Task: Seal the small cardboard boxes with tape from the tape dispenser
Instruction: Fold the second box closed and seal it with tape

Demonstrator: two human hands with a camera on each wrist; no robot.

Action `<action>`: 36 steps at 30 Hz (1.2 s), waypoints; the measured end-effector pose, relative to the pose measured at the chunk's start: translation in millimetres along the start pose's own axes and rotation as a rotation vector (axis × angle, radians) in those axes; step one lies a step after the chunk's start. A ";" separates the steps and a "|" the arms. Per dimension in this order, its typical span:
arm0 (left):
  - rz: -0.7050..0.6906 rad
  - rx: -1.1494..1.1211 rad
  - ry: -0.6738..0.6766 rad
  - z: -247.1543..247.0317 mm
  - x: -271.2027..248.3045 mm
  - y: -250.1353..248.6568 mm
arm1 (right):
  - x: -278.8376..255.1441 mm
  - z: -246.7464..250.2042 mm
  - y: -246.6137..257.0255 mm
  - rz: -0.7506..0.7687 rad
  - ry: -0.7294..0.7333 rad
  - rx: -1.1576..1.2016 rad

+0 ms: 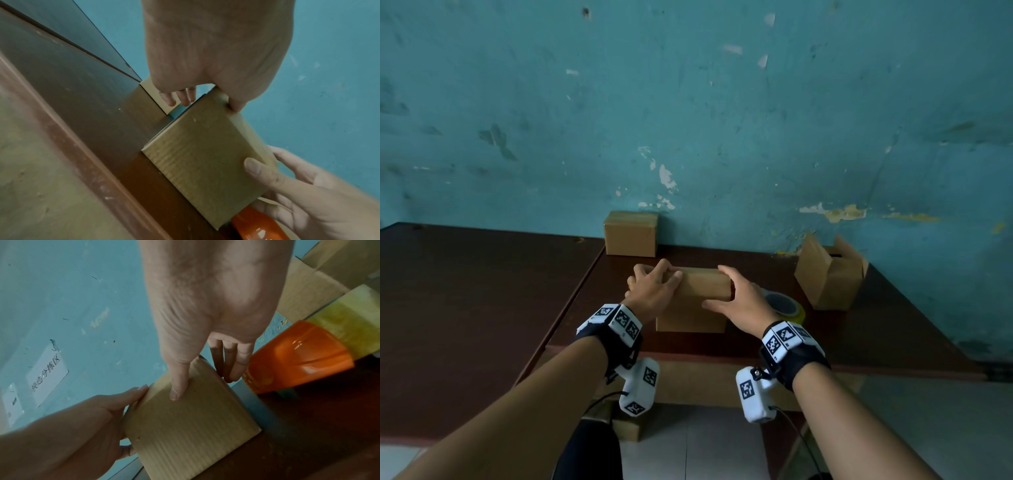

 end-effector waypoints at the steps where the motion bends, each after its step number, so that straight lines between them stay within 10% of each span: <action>1: -0.001 0.007 0.005 0.3 1.7 -0.7 | -1.5 1.3 -2.9 -0.003 0.020 0.038; 5: -0.078 -0.015 0.037 0.7 11.6 -2.6 | -5.6 10.2 -17.3 -0.075 0.004 0.170; 10: -0.249 0.057 0.033 -2.0 17.6 -3.6 | 2.7 16.4 -35.4 -0.145 -0.355 -0.236; 20: -0.301 0.038 -0.045 -3.8 21.7 6.9 | 14.7 10.3 -52.0 -0.408 -0.075 -0.712; 30: -0.325 0.033 -0.080 -7.0 24.0 10.2 | 47.4 86.3 -18.3 -0.219 -0.124 0.139; 36: -0.342 0.047 -0.080 -6.7 22.5 9.8 | 68.6 97.2 34.7 -0.047 -0.125 0.238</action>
Point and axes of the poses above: each hand's wrist, its own x-axis towards the middle knuckle, its own z-axis out of the back of the hand, y = z × x, the point moved 1 cm from there along x, towards the middle knuckle, and after that the axes turned 6 degrees about -x, right-handed, at the moved point
